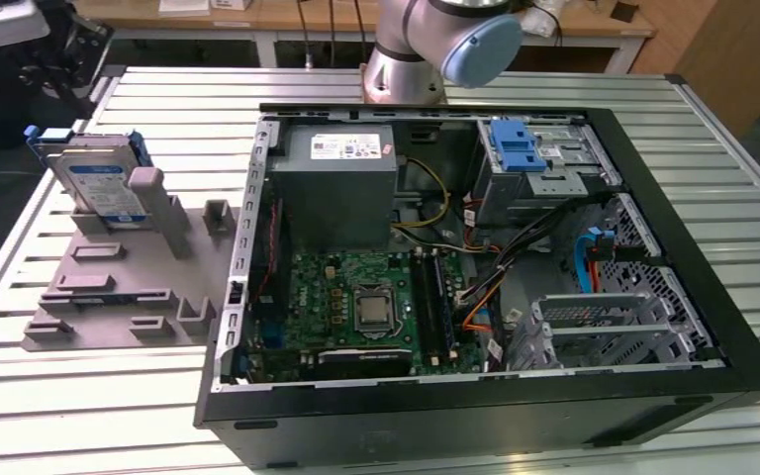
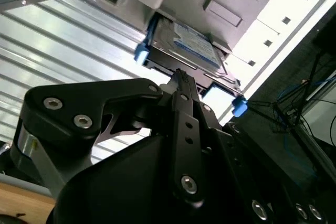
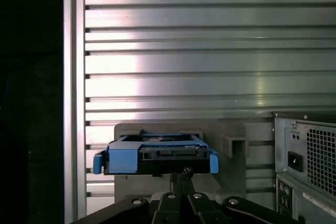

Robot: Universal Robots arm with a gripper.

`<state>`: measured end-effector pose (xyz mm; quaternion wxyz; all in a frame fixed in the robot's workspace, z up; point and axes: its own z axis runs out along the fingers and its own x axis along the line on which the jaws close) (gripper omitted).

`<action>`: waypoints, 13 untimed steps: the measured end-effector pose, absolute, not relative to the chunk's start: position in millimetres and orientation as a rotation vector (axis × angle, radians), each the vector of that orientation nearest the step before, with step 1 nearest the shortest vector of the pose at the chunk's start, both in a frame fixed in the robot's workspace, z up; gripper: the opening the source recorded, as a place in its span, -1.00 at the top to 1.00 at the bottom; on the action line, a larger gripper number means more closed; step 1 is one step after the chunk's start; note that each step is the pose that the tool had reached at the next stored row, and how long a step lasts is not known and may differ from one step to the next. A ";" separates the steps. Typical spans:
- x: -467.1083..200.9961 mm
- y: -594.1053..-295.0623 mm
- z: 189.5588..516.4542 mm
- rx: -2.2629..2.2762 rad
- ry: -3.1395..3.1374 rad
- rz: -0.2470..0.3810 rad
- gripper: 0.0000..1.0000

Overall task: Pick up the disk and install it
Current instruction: 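Reach for the disk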

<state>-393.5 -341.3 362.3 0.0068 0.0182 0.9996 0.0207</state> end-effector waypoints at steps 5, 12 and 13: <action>-415.1 -339.3 360.2 0.057 3.127 0.064 0.79; -424.7 -338.6 360.0 0.057 3.127 0.064 0.79; -425.2 -338.6 360.0 0.057 3.127 0.064 0.79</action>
